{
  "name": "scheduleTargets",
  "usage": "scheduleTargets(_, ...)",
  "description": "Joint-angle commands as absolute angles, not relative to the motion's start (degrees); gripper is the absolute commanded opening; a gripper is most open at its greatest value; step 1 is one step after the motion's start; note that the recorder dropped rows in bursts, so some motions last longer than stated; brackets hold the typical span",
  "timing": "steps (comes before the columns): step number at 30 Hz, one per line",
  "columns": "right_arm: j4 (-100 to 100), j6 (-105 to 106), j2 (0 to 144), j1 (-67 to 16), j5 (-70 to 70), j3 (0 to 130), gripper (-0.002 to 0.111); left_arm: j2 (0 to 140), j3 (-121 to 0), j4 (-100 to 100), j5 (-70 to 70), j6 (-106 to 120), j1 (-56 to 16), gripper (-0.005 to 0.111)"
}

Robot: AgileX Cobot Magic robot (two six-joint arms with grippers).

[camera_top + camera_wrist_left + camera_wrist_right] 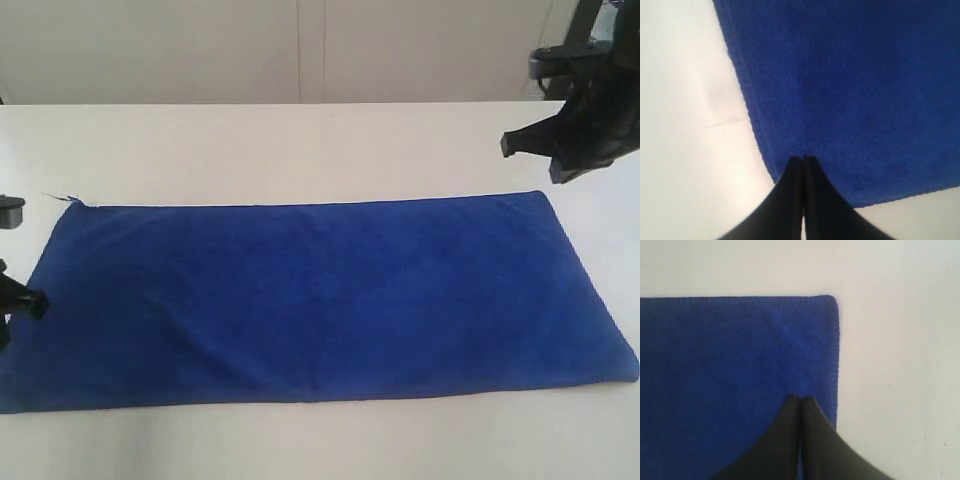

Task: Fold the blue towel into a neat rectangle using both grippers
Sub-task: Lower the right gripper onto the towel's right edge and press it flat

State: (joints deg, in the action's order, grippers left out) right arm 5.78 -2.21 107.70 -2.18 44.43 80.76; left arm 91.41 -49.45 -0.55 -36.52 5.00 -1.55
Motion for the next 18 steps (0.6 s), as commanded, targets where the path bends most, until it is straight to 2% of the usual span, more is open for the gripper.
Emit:
scheduleTargets(1, 5.81, -1.25, 105.44, -0.12, 48.04, 80.58, 0.0, 84.63, -49.74, -2.31, -36.13, 4.8, -1.8, 0.0)
scheduleTargets(18, 2.66, -1.26, 110.22, 1.46, 48.73, 73.74, 0.0, 52.45, -49.74, 2.02, -34.79, -6.87, -1.8, 0.0)
